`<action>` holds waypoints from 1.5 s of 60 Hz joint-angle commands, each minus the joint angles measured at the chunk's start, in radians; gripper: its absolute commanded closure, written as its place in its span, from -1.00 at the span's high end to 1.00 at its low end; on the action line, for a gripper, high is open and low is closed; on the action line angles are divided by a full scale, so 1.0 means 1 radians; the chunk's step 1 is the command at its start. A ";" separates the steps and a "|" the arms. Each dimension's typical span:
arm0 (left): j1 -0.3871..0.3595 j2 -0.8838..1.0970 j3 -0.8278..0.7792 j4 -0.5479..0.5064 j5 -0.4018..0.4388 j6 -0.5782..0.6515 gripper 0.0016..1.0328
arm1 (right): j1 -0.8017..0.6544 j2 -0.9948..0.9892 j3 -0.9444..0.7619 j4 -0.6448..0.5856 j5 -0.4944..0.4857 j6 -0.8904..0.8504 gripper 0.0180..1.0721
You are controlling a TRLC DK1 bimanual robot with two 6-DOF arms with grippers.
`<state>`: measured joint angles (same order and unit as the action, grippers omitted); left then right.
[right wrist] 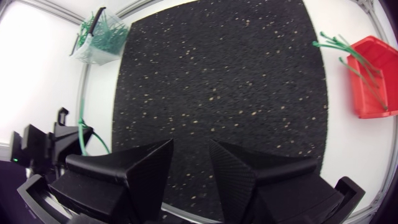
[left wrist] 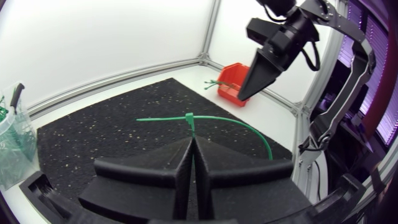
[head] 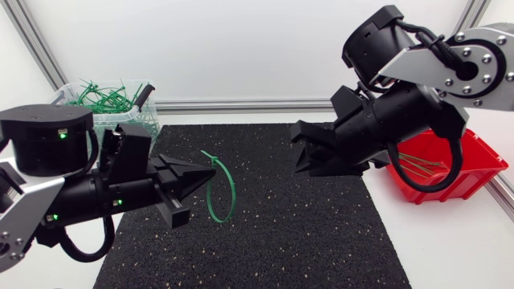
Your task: Take a green cable tie from the red box, thread the tail through the head to close it, then place it in the transparent bin on the left.
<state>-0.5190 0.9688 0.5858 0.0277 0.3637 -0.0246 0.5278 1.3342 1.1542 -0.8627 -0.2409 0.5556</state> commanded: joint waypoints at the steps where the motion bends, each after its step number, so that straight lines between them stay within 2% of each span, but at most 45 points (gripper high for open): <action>1: 0.076 0.019 0.052 -0.017 -0.035 0.069 -0.93 | -0.011 0.008 -0.025 -0.039 0.103 -0.091 -0.09; 5: 0.134 0.019 0.062 -0.014 -0.086 0.124 -0.93 | -0.020 -0.012 -0.034 -0.048 0.180 -0.115 -0.09; 6: 0.168 0.027 0.069 -0.006 -0.115 0.152 -0.93 | -0.026 -0.018 -0.037 -0.048 0.212 -0.122 -0.09; 16: 0.389 0.145 0.167 0.066 -0.187 0.241 -0.93 | -0.072 -0.075 -0.079 -0.015 0.423 -0.187 -0.09; 32: 0.623 0.337 0.445 0.107 -0.204 0.238 -0.93 | -0.115 -0.167 -0.154 0.059 0.532 -0.240 -0.09; 38: 0.674 0.412 0.539 0.107 -0.220 0.235 -0.93 | -0.138 -0.193 -0.183 0.105 0.577 -0.267 -0.09; 41: 0.715 0.490 0.608 0.144 -0.246 0.235 -0.93 | -0.147 -0.204 -0.195 0.116 0.577 -0.280 -0.09; 46: 0.763 0.582 0.706 0.124 -0.250 0.235 -0.93 | -0.172 -0.224 -0.215 0.149 0.585 -0.303 -0.09; 55: 0.800 0.709 0.792 0.132 -0.286 0.245 -0.93 | -0.193 -0.256 -0.238 0.166 0.583 -0.332 -0.09; 57: 0.801 0.723 0.801 0.129 -0.287 0.247 -0.88 | -0.193 -0.260 -0.243 0.168 0.585 -0.336 -0.09; 59: 0.801 0.739 0.809 0.120 -0.287 0.247 -0.75 | -0.193 -0.267 -0.249 0.169 0.583 -0.339 -0.09; 61: 0.801 0.751 0.809 0.110 -0.287 0.252 -0.48 | -0.193 -0.271 -0.252 0.172 0.583 -0.341 -0.09; 63: 0.800 0.763 0.806 0.115 -0.301 0.258 0.00 | -0.193 -0.280 -0.258 0.175 0.583 -0.345 -0.09; 64: 0.798 0.765 0.804 0.113 -0.307 0.259 0.17 | -0.193 -0.283 -0.261 0.177 0.583 -0.345 -0.09; 66: 0.797 0.766 0.802 0.110 -0.310 0.259 0.38 | -0.193 -0.288 -0.264 0.175 0.583 -0.347 -0.09; 68: 0.794 0.765 0.792 0.107 -0.310 0.259 0.97 | -0.193 -0.297 -0.266 0.175 0.583 -0.349 -0.09; 83: 0.794 0.679 0.733 0.069 -0.327 0.265 0.94 | -0.198 -0.346 -0.264 0.174 0.583 -0.362 -0.03; 90: 0.787 0.590 0.649 0.074 -0.327 0.267 0.94 | -0.252 -0.363 -0.283 0.243 0.583 -0.404 -0.03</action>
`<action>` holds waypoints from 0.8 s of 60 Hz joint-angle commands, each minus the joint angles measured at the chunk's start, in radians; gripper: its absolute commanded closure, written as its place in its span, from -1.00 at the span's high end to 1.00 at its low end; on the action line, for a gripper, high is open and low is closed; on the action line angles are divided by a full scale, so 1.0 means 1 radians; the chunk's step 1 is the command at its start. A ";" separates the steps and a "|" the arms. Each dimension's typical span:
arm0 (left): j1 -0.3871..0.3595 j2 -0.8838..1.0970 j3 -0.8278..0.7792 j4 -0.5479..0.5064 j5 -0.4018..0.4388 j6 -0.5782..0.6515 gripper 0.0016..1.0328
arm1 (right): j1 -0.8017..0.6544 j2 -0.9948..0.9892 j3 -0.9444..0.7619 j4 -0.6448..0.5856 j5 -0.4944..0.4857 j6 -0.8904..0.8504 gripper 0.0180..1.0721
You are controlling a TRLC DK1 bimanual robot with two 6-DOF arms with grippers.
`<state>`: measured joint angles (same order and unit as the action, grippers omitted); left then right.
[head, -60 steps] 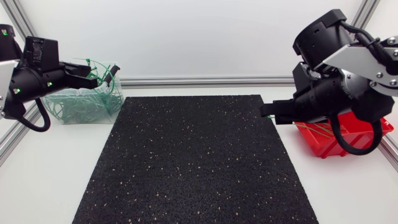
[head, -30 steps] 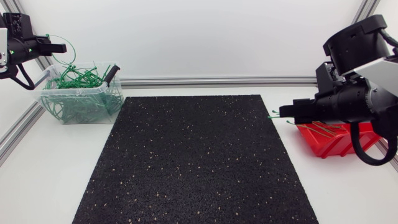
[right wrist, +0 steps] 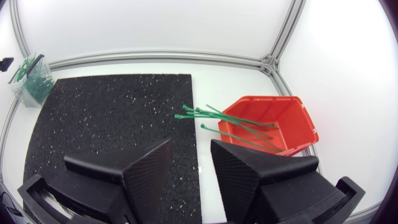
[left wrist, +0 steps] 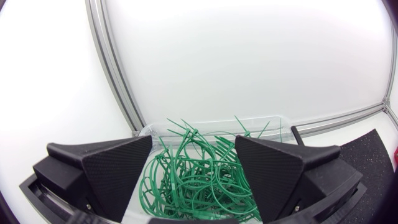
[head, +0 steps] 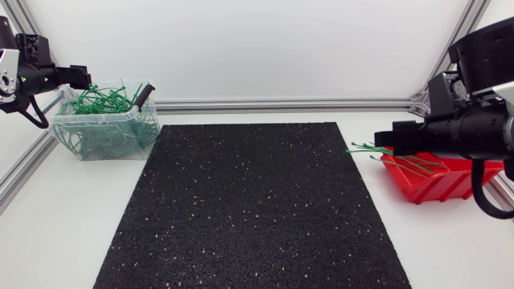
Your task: Take a green cable tie from the red box, thread the tail through the head to close it, then place it in the transparent bin on the left.
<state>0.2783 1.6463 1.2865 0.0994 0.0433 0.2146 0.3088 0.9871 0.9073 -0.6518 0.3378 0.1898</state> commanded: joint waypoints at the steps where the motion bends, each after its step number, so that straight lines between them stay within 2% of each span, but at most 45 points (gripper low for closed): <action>1: -0.011 -0.092 -0.058 0.002 -0.006 0.028 0.94 | -0.040 -0.019 -0.039 0.041 0.004 -0.041 -0.03; 14: -0.044 -0.306 -0.250 0.000 -0.006 0.026 0.94 | -0.145 -0.099 -0.130 0.176 -0.069 -0.072 -0.03; 31: -0.077 -0.534 -0.513 0.037 -0.006 0.019 0.94 | -0.183 -0.248 -0.297 0.359 -0.080 -0.084 -0.03; 37: -0.076 -0.606 -0.596 0.045 -0.006 0.012 0.94 | -0.283 -0.289 -0.352 0.416 -0.164 -0.101 -0.03; 48: -0.073 -0.730 -0.717 0.054 -0.006 -0.007 0.94 | -0.366 -0.373 -0.429 0.485 -0.220 -0.115 -0.03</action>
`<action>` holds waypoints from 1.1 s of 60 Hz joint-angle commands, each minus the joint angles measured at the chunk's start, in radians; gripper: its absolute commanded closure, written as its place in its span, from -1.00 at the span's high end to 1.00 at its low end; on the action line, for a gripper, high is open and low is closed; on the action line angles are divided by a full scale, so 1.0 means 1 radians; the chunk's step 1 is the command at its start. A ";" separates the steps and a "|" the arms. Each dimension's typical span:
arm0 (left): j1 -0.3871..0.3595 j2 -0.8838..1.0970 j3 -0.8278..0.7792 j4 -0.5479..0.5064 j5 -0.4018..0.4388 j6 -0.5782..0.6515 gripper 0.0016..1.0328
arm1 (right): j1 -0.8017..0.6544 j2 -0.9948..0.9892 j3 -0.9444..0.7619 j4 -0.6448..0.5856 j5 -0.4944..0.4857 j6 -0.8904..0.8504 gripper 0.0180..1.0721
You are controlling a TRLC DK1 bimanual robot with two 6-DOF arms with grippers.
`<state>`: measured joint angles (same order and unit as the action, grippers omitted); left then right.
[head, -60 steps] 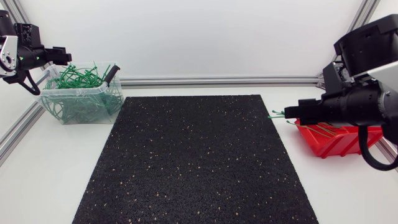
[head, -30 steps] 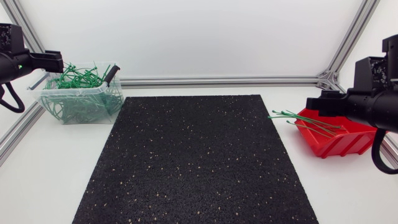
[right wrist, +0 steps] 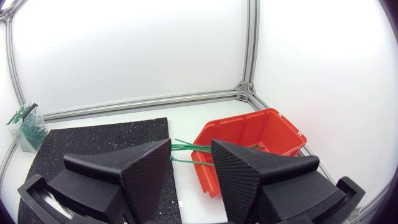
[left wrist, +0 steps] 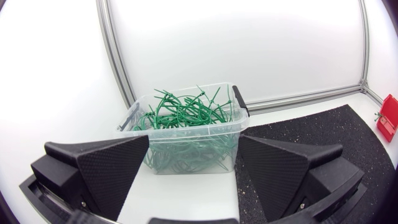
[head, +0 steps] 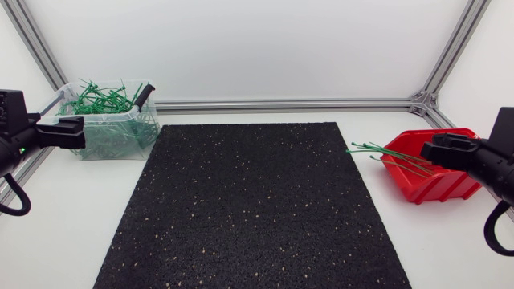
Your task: Take a green cable tie from the red box, thread the tail through the head to close it, then place it in the transparent bin on the left.
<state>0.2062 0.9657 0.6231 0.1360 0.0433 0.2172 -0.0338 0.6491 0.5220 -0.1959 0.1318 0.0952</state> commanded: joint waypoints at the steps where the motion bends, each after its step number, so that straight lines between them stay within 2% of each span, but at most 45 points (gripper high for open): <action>1: -0.001 -0.065 -0.068 0.017 -0.006 -0.018 0.94 | -0.029 -0.046 -0.053 0.036 -0.020 -0.020 -0.03; 31: -0.054 -0.470 -0.373 0.040 -0.005 -0.104 0.94 | -0.014 -0.311 -0.265 0.128 -0.060 -0.038 -0.03; 66: -0.150 -0.783 -0.531 -0.071 -0.029 -0.176 0.94 | 0.030 -0.623 -0.502 0.191 -0.126 -0.091 -0.03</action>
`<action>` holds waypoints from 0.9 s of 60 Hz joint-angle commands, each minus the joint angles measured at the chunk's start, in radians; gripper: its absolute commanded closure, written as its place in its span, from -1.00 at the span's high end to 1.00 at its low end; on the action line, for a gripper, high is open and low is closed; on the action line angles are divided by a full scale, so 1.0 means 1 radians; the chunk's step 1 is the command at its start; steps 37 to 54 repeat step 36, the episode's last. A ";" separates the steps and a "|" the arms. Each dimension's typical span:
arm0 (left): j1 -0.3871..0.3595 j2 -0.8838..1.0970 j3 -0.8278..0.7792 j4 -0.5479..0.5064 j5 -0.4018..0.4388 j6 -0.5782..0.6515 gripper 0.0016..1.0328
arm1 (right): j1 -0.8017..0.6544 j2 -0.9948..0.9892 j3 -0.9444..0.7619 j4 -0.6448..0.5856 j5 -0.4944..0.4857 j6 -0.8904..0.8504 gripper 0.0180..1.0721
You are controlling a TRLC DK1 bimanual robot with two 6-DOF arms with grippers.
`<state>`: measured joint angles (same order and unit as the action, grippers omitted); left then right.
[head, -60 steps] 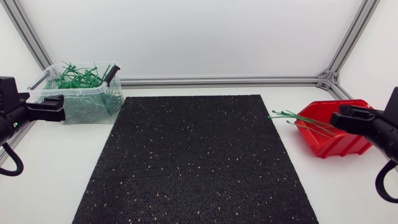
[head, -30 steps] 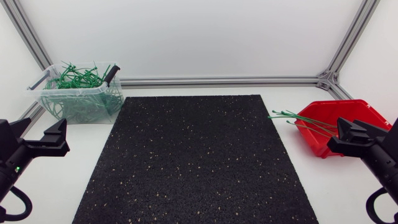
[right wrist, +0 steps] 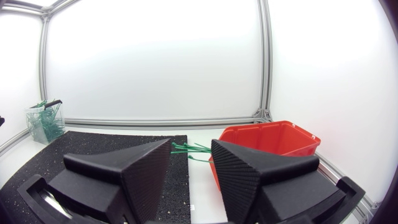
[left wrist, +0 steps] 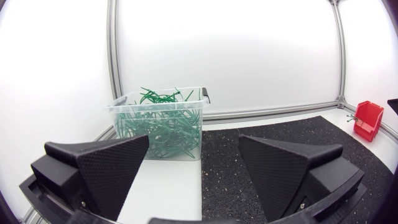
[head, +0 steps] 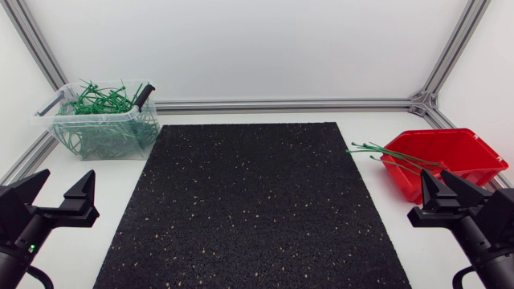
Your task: Take a green cable tie from the red box, thread the tail through the head to close it, then place it in the transparent bin on the left.
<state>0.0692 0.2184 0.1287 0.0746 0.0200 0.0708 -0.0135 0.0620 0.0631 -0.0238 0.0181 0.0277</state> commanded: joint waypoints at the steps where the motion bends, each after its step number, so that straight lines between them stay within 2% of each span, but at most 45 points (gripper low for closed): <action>1: -0.017 -0.048 -0.043 -0.014 -0.007 -0.032 0.94 | 0.012 -0.048 -0.052 0.021 -0.015 -0.025 -0.03; 18: -0.064 -0.200 -0.120 -0.068 -0.019 -0.067 0.94 | 0.014 -0.062 -0.063 0.024 -0.018 -0.028 0.12; 23: -0.069 -0.218 -0.129 -0.075 -0.020 -0.071 0.94 | 0.014 -0.062 -0.063 0.024 -0.018 -0.028 0.33; 32: -0.069 -0.218 -0.129 -0.075 -0.020 -0.071 0.94 | 0.014 -0.062 -0.063 0.024 -0.018 -0.028 0.92; 54: -0.069 -0.218 -0.129 -0.075 -0.020 -0.071 0.94 | 0.014 -0.062 -0.063 0.024 -0.018 -0.028 0.92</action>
